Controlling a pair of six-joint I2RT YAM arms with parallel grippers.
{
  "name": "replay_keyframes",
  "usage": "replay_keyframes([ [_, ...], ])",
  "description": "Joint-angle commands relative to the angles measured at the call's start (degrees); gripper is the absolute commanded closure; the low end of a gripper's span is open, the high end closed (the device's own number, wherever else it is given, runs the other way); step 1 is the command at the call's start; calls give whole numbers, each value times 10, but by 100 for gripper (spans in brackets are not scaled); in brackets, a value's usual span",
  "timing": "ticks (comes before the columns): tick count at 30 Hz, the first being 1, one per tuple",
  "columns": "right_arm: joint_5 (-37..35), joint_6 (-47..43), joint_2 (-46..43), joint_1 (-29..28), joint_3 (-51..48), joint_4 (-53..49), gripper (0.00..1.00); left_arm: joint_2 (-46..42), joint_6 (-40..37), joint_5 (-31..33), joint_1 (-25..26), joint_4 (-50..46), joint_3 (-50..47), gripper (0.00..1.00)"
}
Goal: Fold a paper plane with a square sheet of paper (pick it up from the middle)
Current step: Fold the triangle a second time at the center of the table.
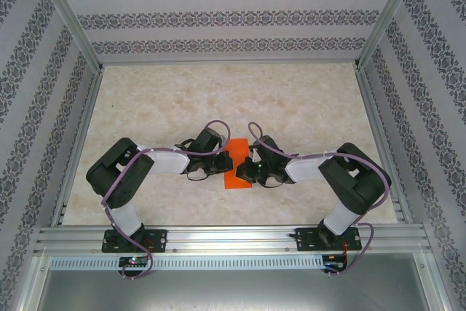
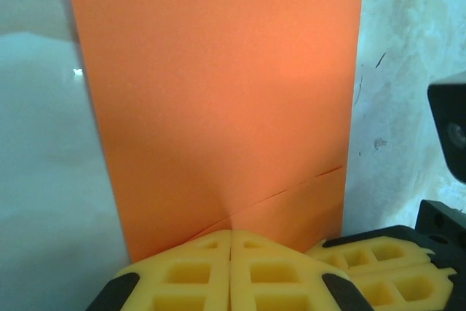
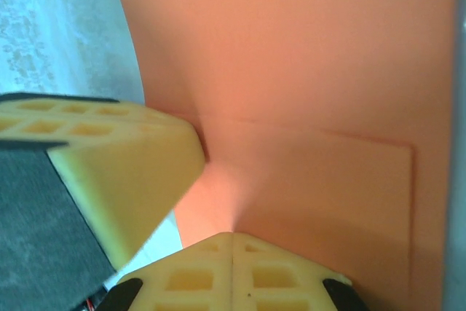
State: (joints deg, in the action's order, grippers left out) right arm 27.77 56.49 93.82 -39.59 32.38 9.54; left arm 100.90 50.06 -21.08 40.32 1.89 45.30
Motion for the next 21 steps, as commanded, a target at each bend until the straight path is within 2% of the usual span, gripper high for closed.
replay_keyframes([
  [1, 2, -7, -22, 1, -29, -60, 94, 36, 7, 59, 6, -55, -15, 91],
  [14, -2, -2, -117, 30, -117, -76, 92, 38, -3, 58, 6, -58, -13, 91],
  [19, -2, -7, -189, 33, -96, -90, 84, 30, -12, 33, 6, -43, -8, 90],
  [21, -44, -23, -220, 36, -70, -136, 74, 25, -19, 27, 6, -46, -1, 89],
])
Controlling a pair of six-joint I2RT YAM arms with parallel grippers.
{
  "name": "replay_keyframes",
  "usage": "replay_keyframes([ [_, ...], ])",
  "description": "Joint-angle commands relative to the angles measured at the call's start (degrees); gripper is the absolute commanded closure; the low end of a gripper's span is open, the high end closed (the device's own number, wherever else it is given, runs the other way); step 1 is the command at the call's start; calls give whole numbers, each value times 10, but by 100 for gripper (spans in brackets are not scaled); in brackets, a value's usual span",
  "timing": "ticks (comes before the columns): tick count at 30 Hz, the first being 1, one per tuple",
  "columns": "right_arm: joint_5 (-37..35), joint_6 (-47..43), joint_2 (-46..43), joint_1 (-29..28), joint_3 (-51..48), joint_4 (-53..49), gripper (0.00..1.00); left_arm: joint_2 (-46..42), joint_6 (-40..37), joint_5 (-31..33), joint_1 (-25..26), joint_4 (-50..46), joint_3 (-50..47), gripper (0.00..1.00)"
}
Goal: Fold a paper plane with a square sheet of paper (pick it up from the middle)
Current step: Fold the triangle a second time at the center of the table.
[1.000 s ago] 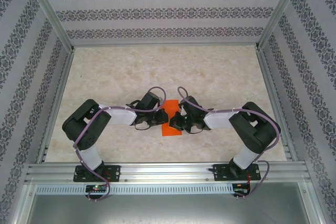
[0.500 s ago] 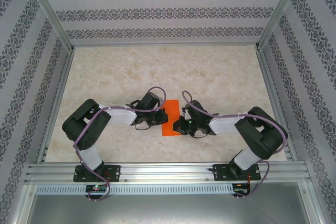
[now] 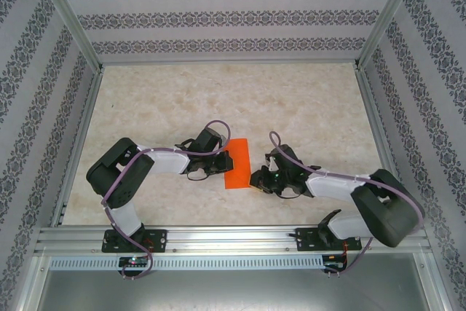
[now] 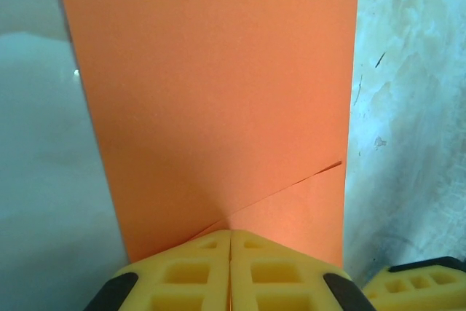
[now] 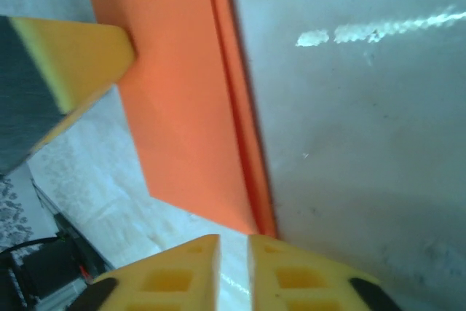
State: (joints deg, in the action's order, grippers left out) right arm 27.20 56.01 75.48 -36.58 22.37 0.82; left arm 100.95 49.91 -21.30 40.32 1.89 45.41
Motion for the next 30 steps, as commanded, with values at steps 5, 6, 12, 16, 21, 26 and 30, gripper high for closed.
replay_keyframes([
  [5, -78, -49, -36, 29, 61, -82, 64, 16, -25, 20, 6, -59, 17, 88],
  [6, -72, -50, -25, 33, 65, -75, 63, 14, -26, 18, 6, -61, 20, 88],
  [12, -26, -41, 39, 35, 79, -9, 63, -5, -30, 11, 6, -69, 28, 84],
  [16, -10, -38, 70, 34, 88, 18, 63, -18, -37, 13, 6, -75, 30, 82],
  [21, -5, -41, 99, 32, 97, 27, 64, -29, -47, 28, 6, -89, 30, 81],
  [26, 3, -35, 134, 28, 101, 47, 63, -22, -53, 29, 6, -94, 34, 81],
  [30, 12, -30, 143, 20, 100, 69, 64, -18, -54, 28, 6, -97, 36, 81],
])
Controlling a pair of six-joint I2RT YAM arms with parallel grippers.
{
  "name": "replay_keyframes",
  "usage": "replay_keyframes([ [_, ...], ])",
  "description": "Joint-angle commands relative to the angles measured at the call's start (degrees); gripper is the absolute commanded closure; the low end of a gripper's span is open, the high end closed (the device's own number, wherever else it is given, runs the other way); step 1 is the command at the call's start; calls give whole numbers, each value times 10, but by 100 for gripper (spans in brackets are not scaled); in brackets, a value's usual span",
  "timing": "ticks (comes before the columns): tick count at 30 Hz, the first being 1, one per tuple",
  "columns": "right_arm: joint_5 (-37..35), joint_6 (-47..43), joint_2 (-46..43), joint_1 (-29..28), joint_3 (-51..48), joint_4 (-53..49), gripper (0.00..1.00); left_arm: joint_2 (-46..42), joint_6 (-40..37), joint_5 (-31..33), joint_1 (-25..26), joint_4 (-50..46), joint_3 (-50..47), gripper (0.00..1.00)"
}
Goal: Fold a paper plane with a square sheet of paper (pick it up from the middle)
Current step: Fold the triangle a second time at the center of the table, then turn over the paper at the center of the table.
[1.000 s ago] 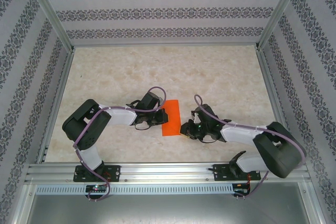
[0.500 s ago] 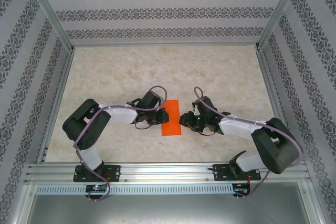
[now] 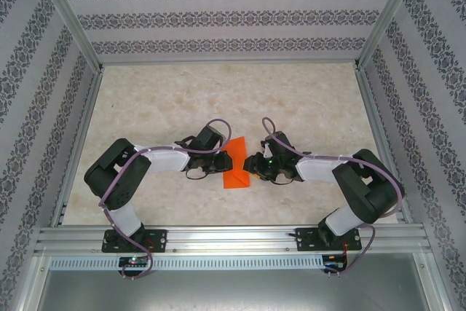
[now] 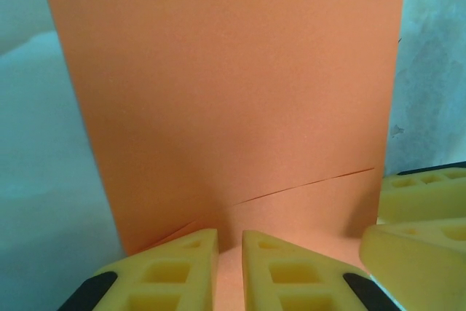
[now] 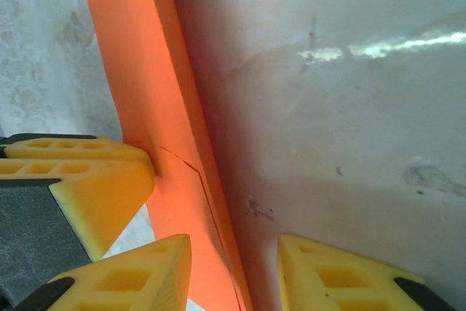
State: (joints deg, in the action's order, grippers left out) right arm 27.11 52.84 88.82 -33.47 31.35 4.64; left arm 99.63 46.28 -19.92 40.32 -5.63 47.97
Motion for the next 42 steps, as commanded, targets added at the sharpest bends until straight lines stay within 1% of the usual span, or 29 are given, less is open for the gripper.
replay_keyframes([
  [1, 14, 2, 9, -13, 10, 32, 64, -5, -18, 15, 6, -23, 9, 81],
  [6, 22, -8, 0, -19, 14, 30, 64, -8, -16, 15, 6, -20, 8, 81],
  [10, 17, -20, 0, -19, 16, 19, 69, -8, -10, 6, 6, -10, 11, 80],
  [13, 18, -22, 7, -19, 15, 25, 73, -19, -1, -9, 6, 11, 10, 78],
  [15, 18, -21, 6, -19, 13, 32, 77, -40, 4, -8, 6, 19, 8, 75],
  [16, 20, -20, 4, -19, 15, 31, 78, -51, 4, -2, 6, 19, 5, 73],
  [17, 23, -20, 2, -18, 16, 32, 81, -66, 4, 11, 6, 15, 3, 71],
  [19, 21, -20, -9, -18, 16, 30, 83, -95, 2, 41, 6, -3, 0, 67],
  [20, 20, -22, -17, -17, 18, 22, 86, -112, 0, 59, 5, -17, -1, 66],
  [21, 18, -27, -24, -17, 22, 11, 87, -130, 0, 78, 5, -31, -3, 65],
  [23, 9, -38, -44, -15, 32, -25, 89, -160, -2, 114, 5, -58, -5, 64],
  [26, -25, -64, -92, -13, 54, -114, 92, -205, -5, 166, 3, -100, -8, 62],
  [27, -42, -78, -112, -13, 67, -155, 94, -222, -3, 183, 3, -112, -11, 60],
  [30, -112, -120, -170, -14, 113, -282, 94, -263, 4, 214, -2, -124, -23, 58],
  [33, -210, -151, -213, -16, 175, -425, 94, -299, 12, 247, -6, -137, -31, 57],
  [35, -294, -161, -227, -26, 213, -511, 96, -319, 19, 272, -9, -151, -34, 57],
  [38, -433, -149, -224, -61, 283, -637, 95, -349, 29, 303, -15, -171, -39, 56],
  [39, -480, -138, -214, -76, 306, -680, 97, -360, 32, 312, -17, -177, -42, 56],
  [40, -518, -130, -198, -90, 331, -723, 98, -368, 36, 322, -21, -186, -44, 56],
  [42, -564, -112, -152, -112, 369, -788, 97, -382, 46, 343, -27, -206, -46, 56],
])
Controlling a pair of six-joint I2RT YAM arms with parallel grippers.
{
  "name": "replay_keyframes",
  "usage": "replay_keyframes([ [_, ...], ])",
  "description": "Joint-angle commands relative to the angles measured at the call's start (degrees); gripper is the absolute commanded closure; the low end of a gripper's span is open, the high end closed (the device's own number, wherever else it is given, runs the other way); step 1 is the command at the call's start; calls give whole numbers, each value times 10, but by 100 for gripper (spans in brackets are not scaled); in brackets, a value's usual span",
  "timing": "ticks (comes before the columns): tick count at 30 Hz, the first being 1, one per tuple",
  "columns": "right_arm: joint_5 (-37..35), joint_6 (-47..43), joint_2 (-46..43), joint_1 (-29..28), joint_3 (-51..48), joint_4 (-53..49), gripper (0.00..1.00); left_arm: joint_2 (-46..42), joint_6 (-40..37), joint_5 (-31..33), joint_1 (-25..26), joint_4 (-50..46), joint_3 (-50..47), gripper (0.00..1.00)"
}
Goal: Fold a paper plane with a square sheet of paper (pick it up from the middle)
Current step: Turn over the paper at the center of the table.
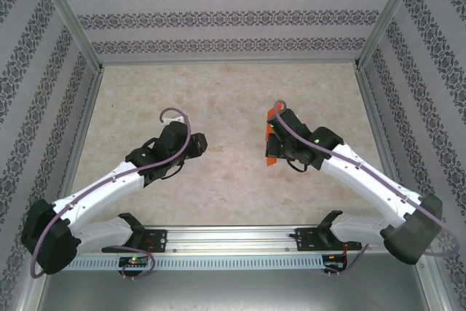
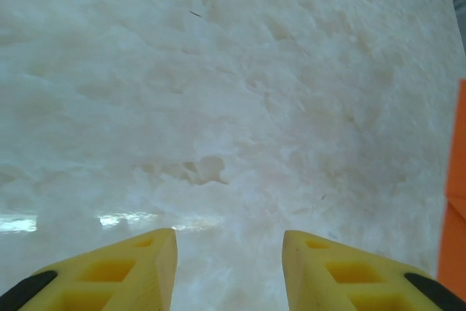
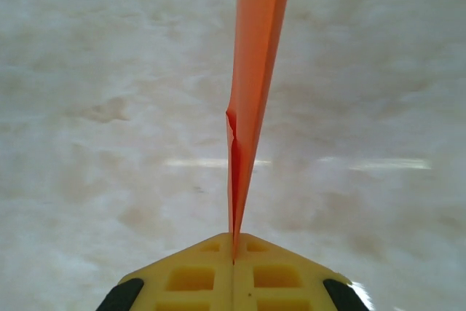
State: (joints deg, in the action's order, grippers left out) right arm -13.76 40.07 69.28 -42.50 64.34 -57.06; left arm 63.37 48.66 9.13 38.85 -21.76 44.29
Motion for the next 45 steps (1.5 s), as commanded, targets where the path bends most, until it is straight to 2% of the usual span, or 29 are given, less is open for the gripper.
replay_keyframes([
  [1, -164, 22, 73, -32, 60, -197, 97, -26, 24, 61, -15, -52, -12, 56],
  [4, -160, 40, 162, -67, 99, -219, 98, -52, 42, 91, -23, -73, -23, 56],
  [14, 28, 28, 421, -125, 236, -87, 92, -164, 71, 148, -37, -116, -66, 54],
  [17, 93, 17, 460, -131, 265, -41, 79, -184, 66, 144, -39, -123, -72, 54],
  [19, 140, 13, 468, -131, 265, 2, 75, -191, 61, 141, -40, -126, -73, 54],
  [21, 169, 12, 448, -130, 252, 40, 71, -194, 57, 135, -41, -131, -68, 53],
  [23, 179, 18, 398, -124, 213, 89, 62, -194, 45, 122, -41, -123, -66, 53],
  [26, 208, 34, 302, -96, 108, 199, 57, -182, 26, 79, -41, -77, -73, 53],
  [31, 200, 84, 146, -23, -84, 324, 50, -72, -21, -78, -41, 31, -54, 54],
  [34, 243, 113, 88, 35, -189, 409, 48, 39, -40, -184, -38, 75, -17, 60],
  [38, 280, 138, 47, 80, -276, 492, 48, 171, -60, -266, -25, 94, 41, 66],
  [45, 332, 143, 70, 94, -317, 561, 51, 309, -67, -278, 0, 66, 123, 71],
])
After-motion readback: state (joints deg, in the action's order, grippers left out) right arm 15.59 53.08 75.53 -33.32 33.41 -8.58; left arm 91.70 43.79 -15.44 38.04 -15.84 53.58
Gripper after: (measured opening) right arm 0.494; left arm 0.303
